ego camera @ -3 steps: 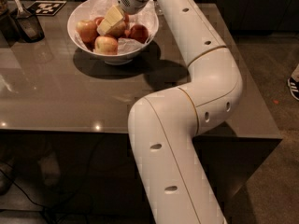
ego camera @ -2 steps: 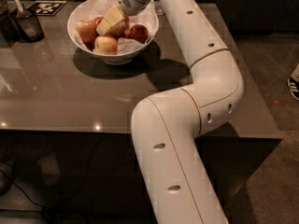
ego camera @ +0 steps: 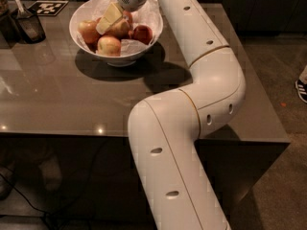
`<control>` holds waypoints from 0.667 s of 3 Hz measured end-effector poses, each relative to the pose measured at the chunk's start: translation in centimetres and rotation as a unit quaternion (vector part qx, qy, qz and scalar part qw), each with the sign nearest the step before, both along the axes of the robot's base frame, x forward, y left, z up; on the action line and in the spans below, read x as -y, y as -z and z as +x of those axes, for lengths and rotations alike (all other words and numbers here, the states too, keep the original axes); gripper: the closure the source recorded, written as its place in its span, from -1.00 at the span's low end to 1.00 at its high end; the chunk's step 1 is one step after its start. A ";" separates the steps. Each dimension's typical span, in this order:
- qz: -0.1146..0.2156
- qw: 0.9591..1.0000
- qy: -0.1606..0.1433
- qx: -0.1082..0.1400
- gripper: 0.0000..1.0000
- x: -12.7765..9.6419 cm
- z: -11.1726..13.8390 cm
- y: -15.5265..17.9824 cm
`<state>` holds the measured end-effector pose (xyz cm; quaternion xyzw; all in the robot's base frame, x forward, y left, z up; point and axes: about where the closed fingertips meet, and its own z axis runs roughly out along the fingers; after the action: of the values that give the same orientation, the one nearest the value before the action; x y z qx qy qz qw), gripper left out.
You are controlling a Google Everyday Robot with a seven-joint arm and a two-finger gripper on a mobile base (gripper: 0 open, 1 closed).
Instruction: Pick apple from white bowl
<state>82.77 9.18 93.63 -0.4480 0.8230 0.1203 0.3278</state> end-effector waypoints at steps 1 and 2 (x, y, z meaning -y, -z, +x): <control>0.000 1.000 0.000 0.000 -1.00 0.0 0.0 0.0; 0.000 1.000 0.000 0.000 -0.92 0.0 0.0 0.0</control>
Offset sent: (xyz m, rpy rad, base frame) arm 0.0000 0.0000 0.0000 0.0000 0.0000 0.0000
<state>82.78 9.19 93.63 -0.4480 0.8230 0.1203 0.3278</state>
